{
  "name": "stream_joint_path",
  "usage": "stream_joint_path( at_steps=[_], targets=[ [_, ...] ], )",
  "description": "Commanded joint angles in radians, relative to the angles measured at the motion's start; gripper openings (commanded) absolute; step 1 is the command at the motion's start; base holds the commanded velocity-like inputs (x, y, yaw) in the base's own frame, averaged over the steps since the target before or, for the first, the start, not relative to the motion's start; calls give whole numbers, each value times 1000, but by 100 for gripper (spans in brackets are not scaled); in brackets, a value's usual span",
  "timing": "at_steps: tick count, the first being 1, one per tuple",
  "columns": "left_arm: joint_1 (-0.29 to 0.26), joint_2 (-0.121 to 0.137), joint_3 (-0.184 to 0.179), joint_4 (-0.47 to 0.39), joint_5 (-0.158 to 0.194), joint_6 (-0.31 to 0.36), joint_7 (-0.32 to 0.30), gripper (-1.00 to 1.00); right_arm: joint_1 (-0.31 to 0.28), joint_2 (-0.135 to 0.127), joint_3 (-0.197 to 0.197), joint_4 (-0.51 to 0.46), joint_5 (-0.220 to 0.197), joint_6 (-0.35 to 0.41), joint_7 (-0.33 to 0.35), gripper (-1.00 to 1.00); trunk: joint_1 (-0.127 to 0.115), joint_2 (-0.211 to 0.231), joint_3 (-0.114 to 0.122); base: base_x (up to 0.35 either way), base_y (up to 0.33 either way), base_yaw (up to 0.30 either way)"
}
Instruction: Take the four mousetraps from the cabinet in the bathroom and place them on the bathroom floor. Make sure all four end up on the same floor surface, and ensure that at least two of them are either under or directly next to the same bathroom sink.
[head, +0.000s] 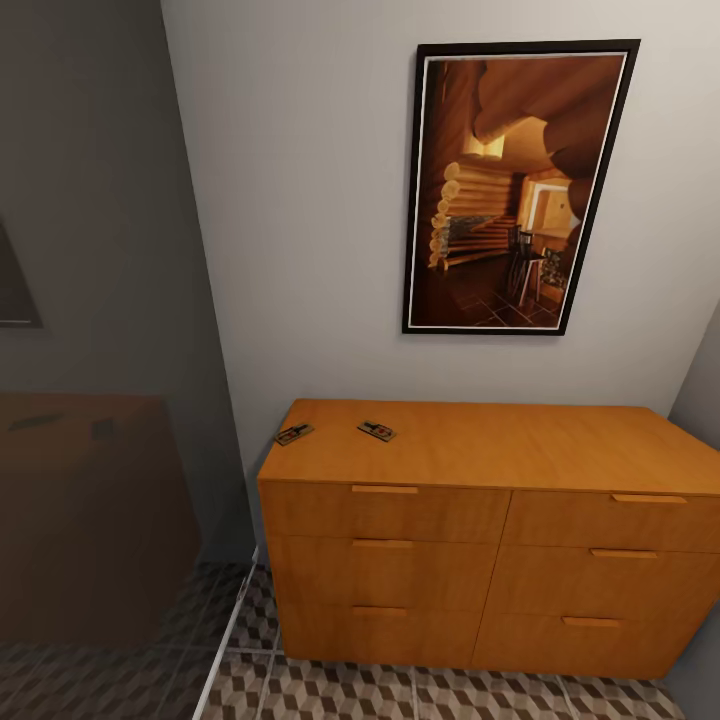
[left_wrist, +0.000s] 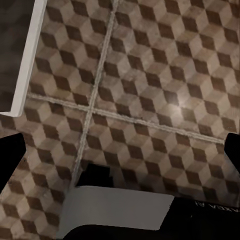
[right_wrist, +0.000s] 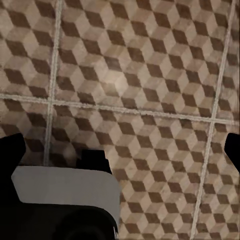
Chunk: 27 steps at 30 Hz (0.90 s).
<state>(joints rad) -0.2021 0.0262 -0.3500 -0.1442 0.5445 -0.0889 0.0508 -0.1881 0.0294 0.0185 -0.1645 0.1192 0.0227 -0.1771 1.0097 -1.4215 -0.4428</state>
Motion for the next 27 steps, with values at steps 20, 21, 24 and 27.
stream_joint_path(
  at_steps=[20,21,24,27],
  targets=[
    [0,177,-5,-456,6,253,13,100,0,-2,0,-493,9,308,0,100,0,-1,-1,0,0,0],
    [0,181,-4,-480,6,264,15,100,0,-2,0,-514,9,321,0,100,0,-1,-1,0,0,0],
    [0,192,6,-554,6,301,31,100,1,-2,0,-580,9,363,1,100,0,-1,-1,0,0,0],
    [0,198,16,-606,4,332,48,100,1,-2,0,-627,9,395,1,100,0,-1,-1,0,0,0]
  ],
)
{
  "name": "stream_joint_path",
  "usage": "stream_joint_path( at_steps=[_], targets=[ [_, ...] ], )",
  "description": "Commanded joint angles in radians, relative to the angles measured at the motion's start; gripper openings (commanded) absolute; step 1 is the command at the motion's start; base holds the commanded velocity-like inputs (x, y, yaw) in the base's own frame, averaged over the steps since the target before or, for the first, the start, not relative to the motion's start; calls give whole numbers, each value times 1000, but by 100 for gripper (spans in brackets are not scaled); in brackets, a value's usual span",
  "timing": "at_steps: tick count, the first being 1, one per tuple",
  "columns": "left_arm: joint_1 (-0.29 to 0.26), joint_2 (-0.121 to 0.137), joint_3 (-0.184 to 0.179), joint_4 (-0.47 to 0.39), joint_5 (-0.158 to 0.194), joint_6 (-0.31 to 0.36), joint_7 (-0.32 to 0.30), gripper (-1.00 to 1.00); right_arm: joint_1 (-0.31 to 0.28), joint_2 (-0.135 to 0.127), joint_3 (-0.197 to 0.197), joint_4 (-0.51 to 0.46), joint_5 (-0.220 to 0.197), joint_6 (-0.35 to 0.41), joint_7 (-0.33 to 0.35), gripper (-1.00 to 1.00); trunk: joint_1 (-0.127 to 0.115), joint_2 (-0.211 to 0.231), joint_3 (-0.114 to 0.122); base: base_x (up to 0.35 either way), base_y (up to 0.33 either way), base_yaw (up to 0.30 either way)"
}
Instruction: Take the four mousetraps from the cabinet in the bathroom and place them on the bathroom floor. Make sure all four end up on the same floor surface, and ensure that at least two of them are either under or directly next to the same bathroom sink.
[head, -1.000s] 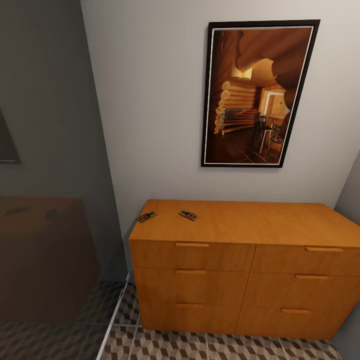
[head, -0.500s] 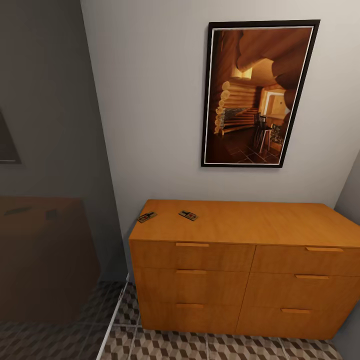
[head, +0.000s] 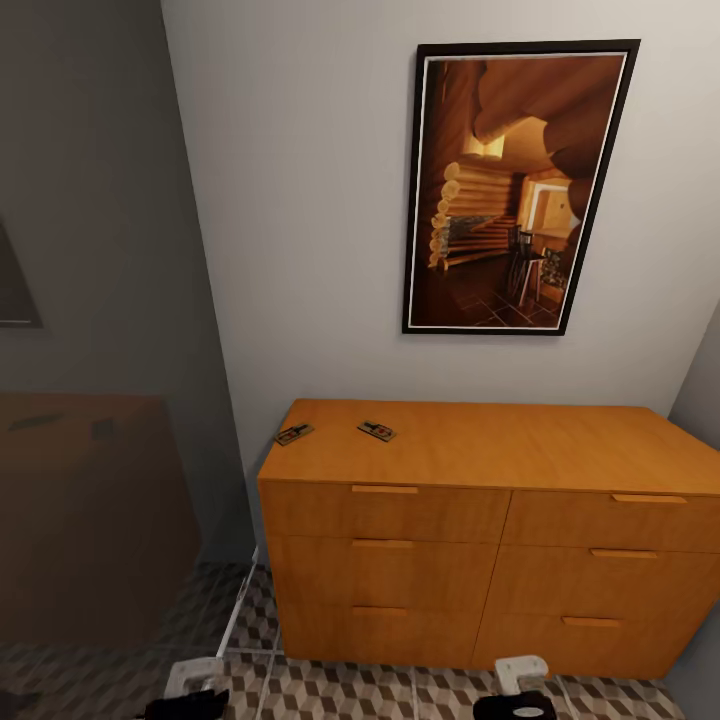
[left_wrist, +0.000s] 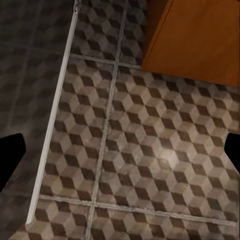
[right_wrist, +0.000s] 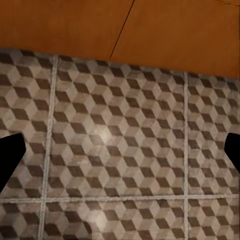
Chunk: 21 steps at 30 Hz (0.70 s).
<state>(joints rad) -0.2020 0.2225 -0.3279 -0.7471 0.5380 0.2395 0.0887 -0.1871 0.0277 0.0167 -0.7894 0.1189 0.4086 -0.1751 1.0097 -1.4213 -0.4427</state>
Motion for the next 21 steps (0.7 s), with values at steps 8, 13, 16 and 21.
stream_joint_path(
  at_steps=[8,13,16,21],
  targets=[
    [-1,11,45,-207,3,136,78,100,-1,1,2,-180,10,134,-2,100,0,-1,-1,0,0,0],
    [-1,12,79,-343,0,228,106,100,0,1,2,-300,10,227,-2,100,0,-1,-1,0,0,0],
    [-1,13,93,-410,0,274,113,100,0,1,2,-361,10,272,-2,100,0,-1,-1,0,0,0],
    [-1,13,103,-486,-1,329,117,100,0,1,2,-430,10,315,-2,100,0,-1,-1,0,0,0]
  ],
)
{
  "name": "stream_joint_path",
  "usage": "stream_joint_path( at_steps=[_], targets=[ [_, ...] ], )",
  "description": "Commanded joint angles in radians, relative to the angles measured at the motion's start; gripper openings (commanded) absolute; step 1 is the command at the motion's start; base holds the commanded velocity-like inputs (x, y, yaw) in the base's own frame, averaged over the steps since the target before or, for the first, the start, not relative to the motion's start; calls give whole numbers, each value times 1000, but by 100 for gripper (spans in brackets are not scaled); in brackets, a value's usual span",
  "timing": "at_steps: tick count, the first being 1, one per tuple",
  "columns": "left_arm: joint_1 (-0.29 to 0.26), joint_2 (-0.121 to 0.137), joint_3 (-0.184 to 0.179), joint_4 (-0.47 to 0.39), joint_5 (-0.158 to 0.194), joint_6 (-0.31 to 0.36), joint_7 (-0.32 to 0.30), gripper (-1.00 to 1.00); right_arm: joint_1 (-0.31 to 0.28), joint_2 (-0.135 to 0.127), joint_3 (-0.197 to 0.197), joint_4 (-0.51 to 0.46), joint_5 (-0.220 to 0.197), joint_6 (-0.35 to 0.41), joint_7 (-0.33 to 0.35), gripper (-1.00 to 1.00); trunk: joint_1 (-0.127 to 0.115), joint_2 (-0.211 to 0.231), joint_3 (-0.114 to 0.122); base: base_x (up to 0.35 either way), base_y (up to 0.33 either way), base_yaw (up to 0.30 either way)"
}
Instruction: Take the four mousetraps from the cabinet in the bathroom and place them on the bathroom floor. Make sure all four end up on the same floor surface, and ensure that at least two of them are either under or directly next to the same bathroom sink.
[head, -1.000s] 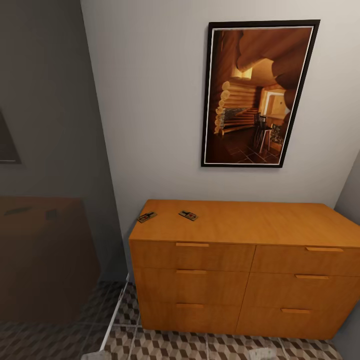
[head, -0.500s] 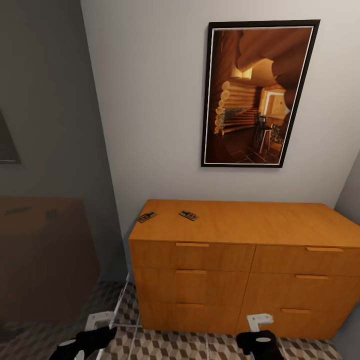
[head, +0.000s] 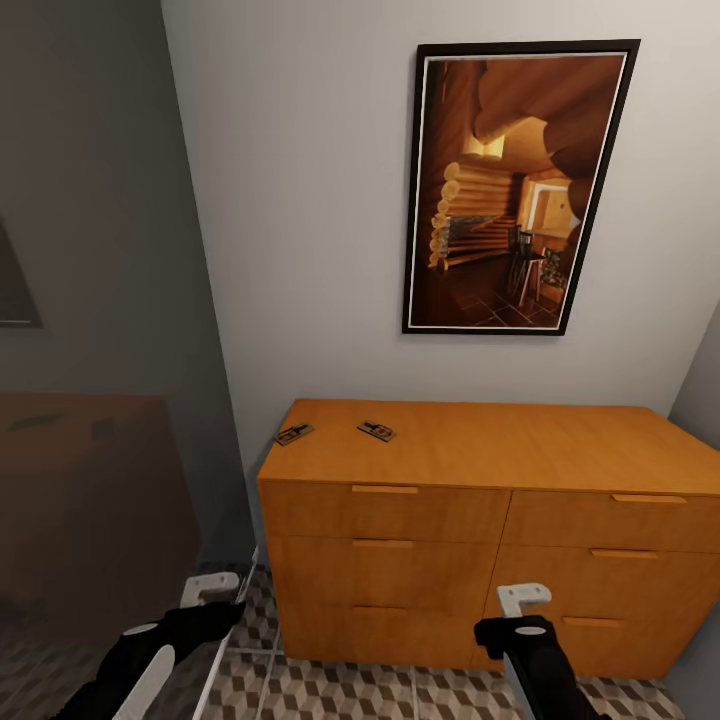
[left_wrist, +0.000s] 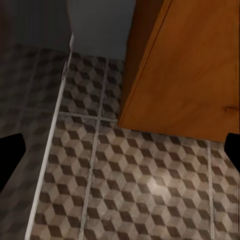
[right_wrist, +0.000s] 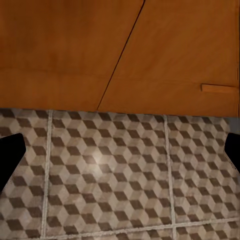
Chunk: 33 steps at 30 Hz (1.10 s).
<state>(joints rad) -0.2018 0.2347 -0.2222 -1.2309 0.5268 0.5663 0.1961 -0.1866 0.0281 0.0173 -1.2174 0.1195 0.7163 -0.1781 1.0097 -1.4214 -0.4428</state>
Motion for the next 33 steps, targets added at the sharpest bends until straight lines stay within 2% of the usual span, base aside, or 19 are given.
stream_joint_path(
  at_steps=[1,10,17,24,33],
  targets=[
    [-1,1,-1,-20,10,17,10,100,-1,0,1,-18,9,18,1,100,0,-1,-1,0,0,0],
    [-1,-2,21,-199,9,160,13,100,-1,-1,-1,-191,9,153,0,100,0,-1,-1,0,0,0],
    [-3,-6,33,-280,9,241,21,100,-1,-2,-2,-300,10,249,-2,100,0,-1,-1,0,0,0],
    [-4,-10,37,-304,10,270,23,100,-2,-2,-2,-338,11,327,-3,100,0,-1,-1,0,0,0],
    [-9,-18,38,-311,11,280,23,100,-31,-1,0,-349,11,331,-3,100,0,-1,-1,0,0,0]
  ],
)
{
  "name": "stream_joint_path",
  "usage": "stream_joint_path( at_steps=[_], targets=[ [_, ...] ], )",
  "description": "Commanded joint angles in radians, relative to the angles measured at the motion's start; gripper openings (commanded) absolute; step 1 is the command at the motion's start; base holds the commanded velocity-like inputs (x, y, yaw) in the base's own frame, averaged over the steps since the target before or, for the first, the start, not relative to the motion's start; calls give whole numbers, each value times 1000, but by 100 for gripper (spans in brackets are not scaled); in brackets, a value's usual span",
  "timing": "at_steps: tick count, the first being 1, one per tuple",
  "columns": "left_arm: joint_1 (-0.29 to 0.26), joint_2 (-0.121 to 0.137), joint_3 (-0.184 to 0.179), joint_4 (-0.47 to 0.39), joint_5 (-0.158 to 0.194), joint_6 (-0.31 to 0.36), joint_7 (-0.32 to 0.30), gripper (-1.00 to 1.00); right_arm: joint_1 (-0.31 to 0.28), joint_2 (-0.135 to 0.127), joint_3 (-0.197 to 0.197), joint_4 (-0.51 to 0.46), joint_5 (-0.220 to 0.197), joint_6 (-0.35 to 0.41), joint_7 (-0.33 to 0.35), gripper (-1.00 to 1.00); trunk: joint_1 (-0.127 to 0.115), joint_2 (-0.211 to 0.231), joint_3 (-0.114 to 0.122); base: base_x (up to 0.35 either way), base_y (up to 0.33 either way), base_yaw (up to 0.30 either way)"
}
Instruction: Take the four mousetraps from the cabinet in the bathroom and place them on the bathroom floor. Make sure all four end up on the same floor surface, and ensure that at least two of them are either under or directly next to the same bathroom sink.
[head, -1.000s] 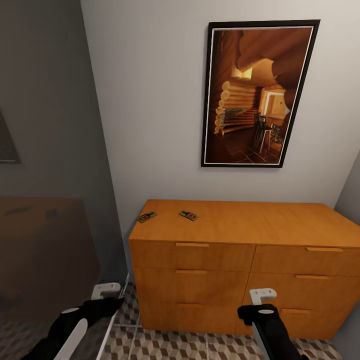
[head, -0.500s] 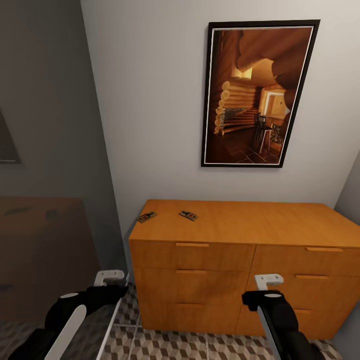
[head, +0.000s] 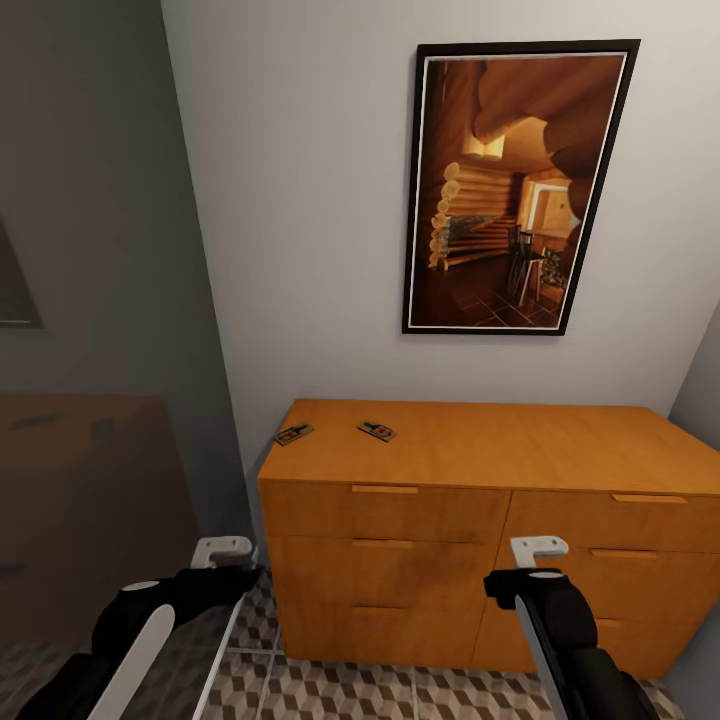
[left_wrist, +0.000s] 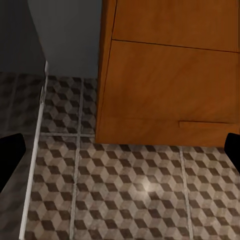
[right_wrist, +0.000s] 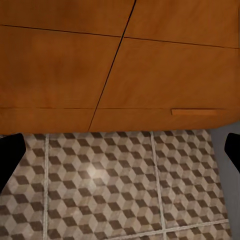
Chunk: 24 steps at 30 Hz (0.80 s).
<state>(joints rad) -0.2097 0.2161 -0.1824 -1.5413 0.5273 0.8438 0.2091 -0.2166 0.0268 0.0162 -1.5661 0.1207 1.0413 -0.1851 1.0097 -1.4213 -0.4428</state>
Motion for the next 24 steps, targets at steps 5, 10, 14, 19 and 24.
stream_joint_path(
  at_steps=[5,10,14,19,24],
  targets=[
    [-1,-7,-2,-2,10,4,10,100,-7,1,2,-2,10,6,4,100,0,-1,-1,0,0,0],
    [0,-12,-2,-2,10,5,10,100,-10,1,2,-3,10,6,4,100,0,-1,-1,0,0,0],
    [-1,-14,-2,-2,10,12,10,100,-16,0,2,-3,10,6,4,100,0,-1,-1,0,0,0],
    [-2,-16,-2,-2,10,33,10,100,-26,0,2,-3,10,6,4,100,0,-1,-1,0,0,0],
    [-3,-16,-2,-2,11,53,10,100,-49,0,2,-3,10,6,4,100,0,-1,-1,0,0,0]
  ],
)
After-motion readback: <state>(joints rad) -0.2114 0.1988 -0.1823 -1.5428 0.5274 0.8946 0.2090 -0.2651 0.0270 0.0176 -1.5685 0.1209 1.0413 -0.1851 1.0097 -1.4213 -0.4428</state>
